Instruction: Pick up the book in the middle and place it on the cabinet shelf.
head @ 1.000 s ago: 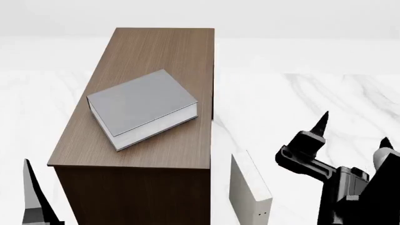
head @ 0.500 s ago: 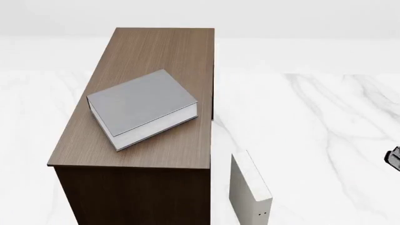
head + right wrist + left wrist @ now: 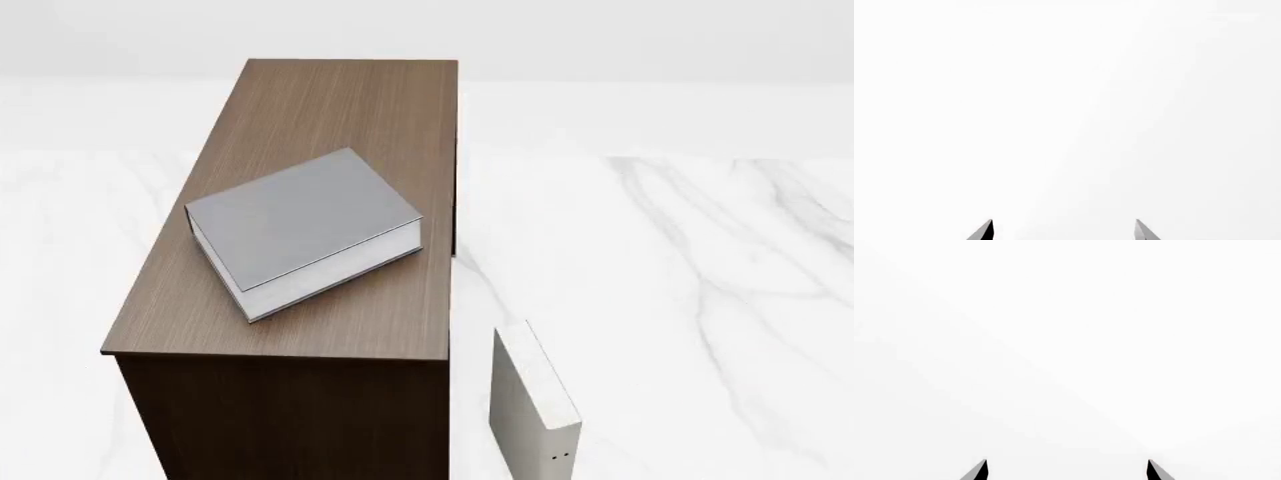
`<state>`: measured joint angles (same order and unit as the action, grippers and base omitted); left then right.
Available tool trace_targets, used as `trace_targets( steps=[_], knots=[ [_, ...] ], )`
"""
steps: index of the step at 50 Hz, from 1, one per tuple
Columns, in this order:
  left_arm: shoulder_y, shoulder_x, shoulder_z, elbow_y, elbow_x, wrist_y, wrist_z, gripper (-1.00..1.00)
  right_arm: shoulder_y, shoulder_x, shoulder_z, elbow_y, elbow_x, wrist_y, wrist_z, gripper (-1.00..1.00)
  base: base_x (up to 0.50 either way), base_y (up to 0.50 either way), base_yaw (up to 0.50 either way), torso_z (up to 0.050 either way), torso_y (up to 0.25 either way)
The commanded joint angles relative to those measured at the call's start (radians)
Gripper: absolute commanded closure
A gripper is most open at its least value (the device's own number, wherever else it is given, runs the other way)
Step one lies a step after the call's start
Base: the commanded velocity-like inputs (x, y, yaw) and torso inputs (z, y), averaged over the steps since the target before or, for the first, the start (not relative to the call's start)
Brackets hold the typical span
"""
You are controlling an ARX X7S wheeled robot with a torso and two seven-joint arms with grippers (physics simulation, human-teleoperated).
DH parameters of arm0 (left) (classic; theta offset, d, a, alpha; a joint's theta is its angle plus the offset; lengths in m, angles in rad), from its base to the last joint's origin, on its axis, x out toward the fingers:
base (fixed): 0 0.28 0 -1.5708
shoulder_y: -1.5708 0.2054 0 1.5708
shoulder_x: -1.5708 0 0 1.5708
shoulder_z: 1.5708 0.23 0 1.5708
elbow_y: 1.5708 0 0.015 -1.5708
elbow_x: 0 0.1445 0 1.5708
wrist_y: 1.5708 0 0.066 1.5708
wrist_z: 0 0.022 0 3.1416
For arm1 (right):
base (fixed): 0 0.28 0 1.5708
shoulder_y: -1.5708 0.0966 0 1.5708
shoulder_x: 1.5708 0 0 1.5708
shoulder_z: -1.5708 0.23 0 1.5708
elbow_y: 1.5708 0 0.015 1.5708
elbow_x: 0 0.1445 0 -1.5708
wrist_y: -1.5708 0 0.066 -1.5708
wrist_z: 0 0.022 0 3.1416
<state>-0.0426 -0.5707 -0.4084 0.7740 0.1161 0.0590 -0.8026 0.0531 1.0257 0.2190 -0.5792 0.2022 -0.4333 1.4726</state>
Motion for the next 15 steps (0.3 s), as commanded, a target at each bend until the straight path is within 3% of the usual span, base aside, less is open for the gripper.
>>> trace_targets(
  steps=[1,15],
  knots=[
    [0.016,0.013,-0.161,0.052,0.022,0.003,0.002,-1.00,-0.090,-0.041,0.236,-0.082,-0.028,-0.033,-0.037,-1.00,0.00,0.00,0.00,0.000,0.000],
    [0.018,0.017,-0.193,0.051,0.021,0.003,0.002,-1.00,-0.072,-0.065,0.226,-0.082,-0.025,-0.035,-0.063,-1.00,0.00,0.00,0.00,0.000,0.000]
  ],
)
